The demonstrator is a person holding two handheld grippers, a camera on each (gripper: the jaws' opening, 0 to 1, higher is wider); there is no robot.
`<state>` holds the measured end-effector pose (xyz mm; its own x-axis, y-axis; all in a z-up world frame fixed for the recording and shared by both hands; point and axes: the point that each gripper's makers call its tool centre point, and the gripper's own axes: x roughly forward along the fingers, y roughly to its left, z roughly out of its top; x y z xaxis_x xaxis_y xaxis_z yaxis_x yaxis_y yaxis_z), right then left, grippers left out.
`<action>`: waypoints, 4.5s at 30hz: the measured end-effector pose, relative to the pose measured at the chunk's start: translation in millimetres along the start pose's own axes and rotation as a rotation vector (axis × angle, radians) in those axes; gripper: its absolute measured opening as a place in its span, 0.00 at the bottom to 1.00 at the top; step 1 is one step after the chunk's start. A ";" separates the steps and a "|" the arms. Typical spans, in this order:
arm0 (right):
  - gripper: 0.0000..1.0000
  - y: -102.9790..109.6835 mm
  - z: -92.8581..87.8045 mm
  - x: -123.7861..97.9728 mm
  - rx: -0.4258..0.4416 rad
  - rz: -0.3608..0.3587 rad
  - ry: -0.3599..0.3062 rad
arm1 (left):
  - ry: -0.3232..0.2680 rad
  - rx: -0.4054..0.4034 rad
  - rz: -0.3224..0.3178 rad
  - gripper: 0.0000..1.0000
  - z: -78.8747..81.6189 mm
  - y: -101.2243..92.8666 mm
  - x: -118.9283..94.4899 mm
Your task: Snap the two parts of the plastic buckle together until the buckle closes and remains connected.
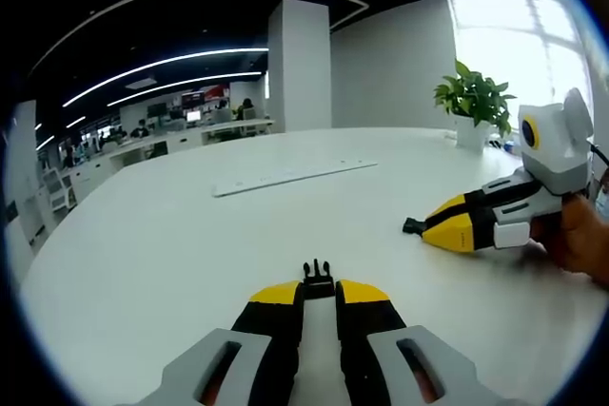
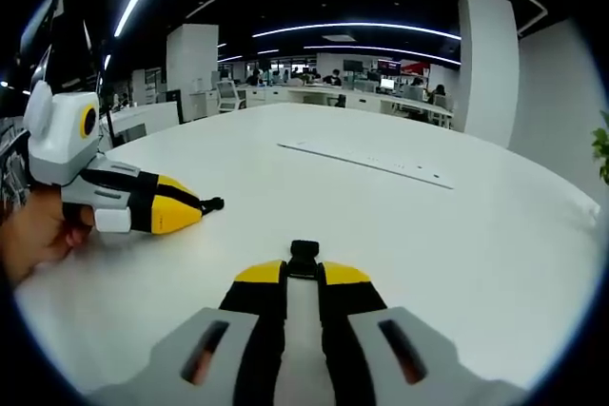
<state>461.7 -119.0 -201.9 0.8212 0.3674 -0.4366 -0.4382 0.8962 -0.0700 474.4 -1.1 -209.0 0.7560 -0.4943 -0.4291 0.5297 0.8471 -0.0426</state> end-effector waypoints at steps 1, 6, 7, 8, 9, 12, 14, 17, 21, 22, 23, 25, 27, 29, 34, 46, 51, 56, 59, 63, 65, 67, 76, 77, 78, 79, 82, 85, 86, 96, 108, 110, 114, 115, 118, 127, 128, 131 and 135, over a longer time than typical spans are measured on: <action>0.13 0.1 0.0 -0.1 0.000 0.000 0.000 | 0.000 -0.001 0.001 0.13 0.0 0.3 0.2; 0.15 -0.8 0.1 0.4 0.009 -0.009 -0.001 | 0.000 -0.001 0.004 0.13 0.5 1.4 1.6; 0.15 -1.3 0.6 1.5 0.008 -0.011 -0.003 | -0.001 -0.001 0.004 0.13 0.5 1.6 2.0; 0.15 -1.1 0.8 2.0 0.009 -0.013 -0.003 | -0.001 -0.001 0.004 0.13 0.6 1.7 2.3; 0.15 -0.6 1.0 2.0 0.009 -0.013 -0.004 | -0.001 -0.001 0.004 0.13 0.8 1.9 2.5; 0.15 0.2 1.0 1.8 0.009 -0.017 -0.004 | -0.002 -0.001 0.004 0.13 0.9 2.0 2.8; 0.15 -0.6 1.1 2.8 0.008 -0.019 -0.003 | -0.003 -0.003 0.005 0.13 0.9 2.3 3.3; 0.15 -3.1 0.8 2.7 0.010 -0.027 -0.002 | -0.003 -0.004 0.005 0.13 0.8 2.5 3.2; 0.14 -5.3 1.0 3.8 0.011 -0.028 -0.002 | -0.004 -0.002 0.005 0.13 0.7 2.5 3.0; 0.14 -5.1 1.1 3.6 0.011 -0.027 -0.001 | -0.004 -0.002 0.004 0.13 0.6 2.4 2.8; 0.14 -4.9 1.3 3.7 0.011 -0.026 -0.002 | -0.004 -0.003 0.004 0.13 0.6 2.4 2.8; 0.14 -6.1 1.6 5.3 0.010 -0.025 -0.002 | -0.004 -0.002 0.003 0.13 0.7 2.5 2.9; 0.14 -5.9 1.8 4.9 0.009 -0.024 -0.003 | -0.004 -0.002 0.004 0.13 0.8 2.5 3.0; 0.13 -5.6 1.8 4.4 0.008 -0.023 -0.004 | -0.005 -0.001 0.004 0.12 0.9 2.3 3.2; 0.13 -5.3 1.9 3.6 0.006 -0.022 -0.006 | -0.005 -0.002 0.003 0.12 1.1 1.7 3.1; 0.13 -4.2 1.4 1.9 0.005 -0.019 -0.007 | -0.007 0.002 -0.001 0.13 1.0 0.3 1.7; 0.13 -4.0 1.3 1.4 0.004 -0.018 -0.008 | -0.008 0.006 -0.004 0.13 1.1 -1.3 1.7; 0.13 -3.7 1.2 0.6 0.004 -0.019 -0.007 | -0.009 0.002 -0.004 0.13 1.4 -0.7 2.2; 0.13 -3.5 1.1 0.2 0.003 -0.019 -0.007 | -0.010 0.002 0.001 0.13 1.6 0.4 2.4; 0.13 -3.5 1.1 0.1 0.004 -0.019 -0.007 | -0.010 -0.001 0.002 0.13 1.7 1.2 2.2; 0.13 -3.6 1.0 0.0 0.004 -0.019 -0.007 | -0.011 0.000 0.002 0.13 1.8 1.3 2.1; 0.13 -3.6 1.0 0.1 0.004 -0.019 -0.007 | -0.011 0.000 0.001 0.13 1.9 1.3 2.3; 0.13 -4.8 1.2 1.4 0.003 -0.016 -0.005 | -0.012 -0.004 -0.002 0.13 2.1 1.2 2.5; 0.13 -5.3 1.3 2.0 0.003 -0.016 -0.005 | -0.013 -0.004 -0.002 0.13 2.1 1.3 2.8; 0.13 -6.3 1.6 3.2 0.003 -0.016 -0.005 | -0.013 -0.005 -0.003 0.13 2.1 1.2 2.9; 0.13 -6.9 1.9 3.9 0.002 -0.016 -0.005 | -0.013 -0.006 -0.003 0.13 2.0 1.3 3.0; 0.13 -7.6 1.7 4.7 0.002 -0.015 -0.005 | -0.013 -0.007 -0.004 0.13 2.0 1.1 3.0; 0.13 -8.5 1.7 5.3 0.001 -0.015 -0.005 | -0.014 -0.008 -0.005 0.13 2.0 1.0 3.5; 0.13 -8.5 1.7 5.1 0.000 -0.015 -0.005 | -0.013 -0.008 -0.007 0.13 2.0 0.9 3.6; 0.13 -8.8 0.7 6.6 -0.005 -0.009 -0.005 | -0.013 -0.009 -0.010 0.12 1.9 1.2 4.5; 0.13 -7.1 -0.3 5.5 -0.004 -0.001 -0.006 | -0.011 -0.006 -0.016 0.12 1.5 0.1 4.8; 0.13 -7.2 -0.1 5.9 -0.007 0.000 -0.006 | -0.013 -0.005 -0.019 0.12 2.2 -0.4 4.4; 0.13 -8.2 0.0 5.9 -0.009 0.002 -0.006 | -0.014 -0.006 -0.021 0.12 2.7 -0.8 3.8; 0.13 -8.5 -0.1 5.9 -0.008 0.002 -0.006 | -0.016 -0.005 -0.022 0.12 3.2 -0.8 3.7; 0.13 -8.9 -0.1 5.4 -0.006 0.005 -0.006 | -0.019 -0.005 -0.022 0.12 4.4 -1.0 3.0; 0.13 -8.3 -1.0 4.1 -0.003 0.007 -0.005 | -0.011 -0.018 -0.028 0.12 2.4 -3.1 1.0; 0.13 -7.6 -1.1 2.9 -0.004 0.007 -0.006 | -0.012 -0.017 -0.028 0.12 2.9 -3.4 0.6; 0.13 -7.4 -1.0 2.7 -0.006 0.008 -0.006 | -0.014 -0.009 -0.027 0.12 3.9 -3.1 0.7; 0.12 -8.2 -0.2 1.7 -0.002 0.010 -0.011 | -0.016 -0.011 -0.026 0.12 4.5 -2.8 0.0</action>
<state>466.6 -125.8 -202.3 0.8208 0.3791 -0.4274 -0.4472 0.8918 -0.0678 474.6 -4.3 -204.8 0.7478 -0.5194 -0.4135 0.5454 0.8358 -0.0634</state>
